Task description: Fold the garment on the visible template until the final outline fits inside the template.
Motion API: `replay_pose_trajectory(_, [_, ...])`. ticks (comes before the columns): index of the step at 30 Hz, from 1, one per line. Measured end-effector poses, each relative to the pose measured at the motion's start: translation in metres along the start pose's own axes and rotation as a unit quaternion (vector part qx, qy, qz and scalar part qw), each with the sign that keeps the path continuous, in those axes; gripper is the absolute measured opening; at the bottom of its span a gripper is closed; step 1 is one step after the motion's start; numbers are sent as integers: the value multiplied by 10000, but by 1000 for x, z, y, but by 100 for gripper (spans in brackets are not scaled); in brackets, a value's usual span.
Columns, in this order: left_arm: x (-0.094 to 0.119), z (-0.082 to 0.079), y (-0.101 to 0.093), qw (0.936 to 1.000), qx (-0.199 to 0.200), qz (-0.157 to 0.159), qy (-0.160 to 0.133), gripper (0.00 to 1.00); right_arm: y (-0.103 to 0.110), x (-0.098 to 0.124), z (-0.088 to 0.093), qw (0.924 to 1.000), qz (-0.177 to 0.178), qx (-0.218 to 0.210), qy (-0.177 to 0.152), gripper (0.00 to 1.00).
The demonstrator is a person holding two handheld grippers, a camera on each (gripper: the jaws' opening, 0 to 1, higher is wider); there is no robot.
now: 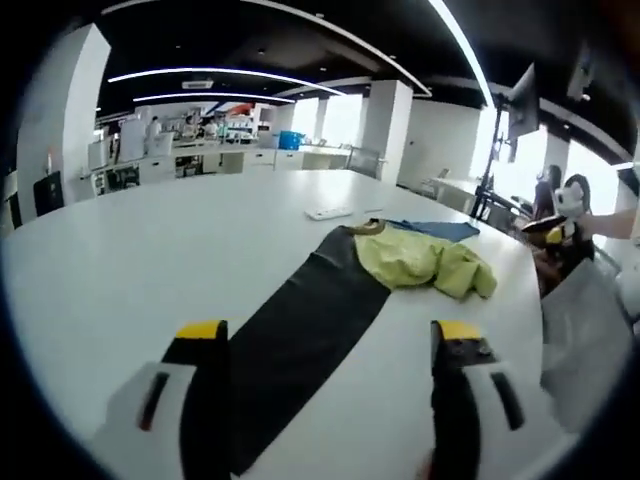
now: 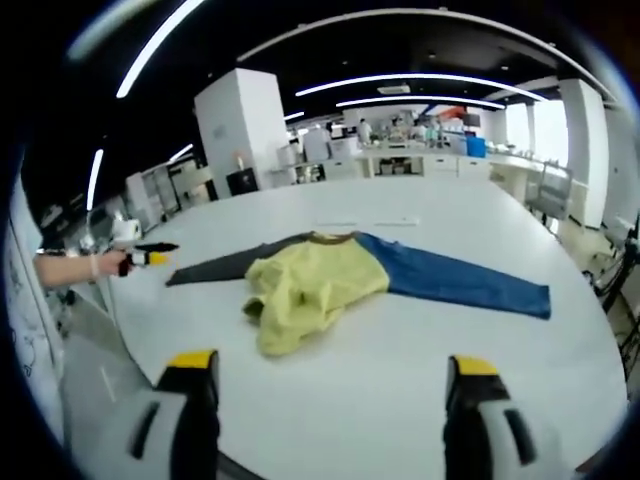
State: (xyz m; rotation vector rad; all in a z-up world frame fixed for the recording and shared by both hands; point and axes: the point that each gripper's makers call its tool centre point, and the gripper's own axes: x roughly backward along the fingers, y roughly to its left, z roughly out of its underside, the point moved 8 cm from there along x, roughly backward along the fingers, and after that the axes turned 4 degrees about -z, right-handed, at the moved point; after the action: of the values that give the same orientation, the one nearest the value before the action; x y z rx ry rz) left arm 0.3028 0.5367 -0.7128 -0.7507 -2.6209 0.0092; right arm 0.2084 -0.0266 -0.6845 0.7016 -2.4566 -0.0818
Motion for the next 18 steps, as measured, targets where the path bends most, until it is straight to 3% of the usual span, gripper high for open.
replay_pose_trajectory(9, [0, -9, -36, 9997, -110, 233, 53, 77, -10, 13, 3, 10000, -45, 18, -52, 94])
replay_pose_trajectory(18, [-3, -2, -71, 9992, -102, 347, 172, 74, -13, 16, 6, 9998, -170, 51, -45, 92])
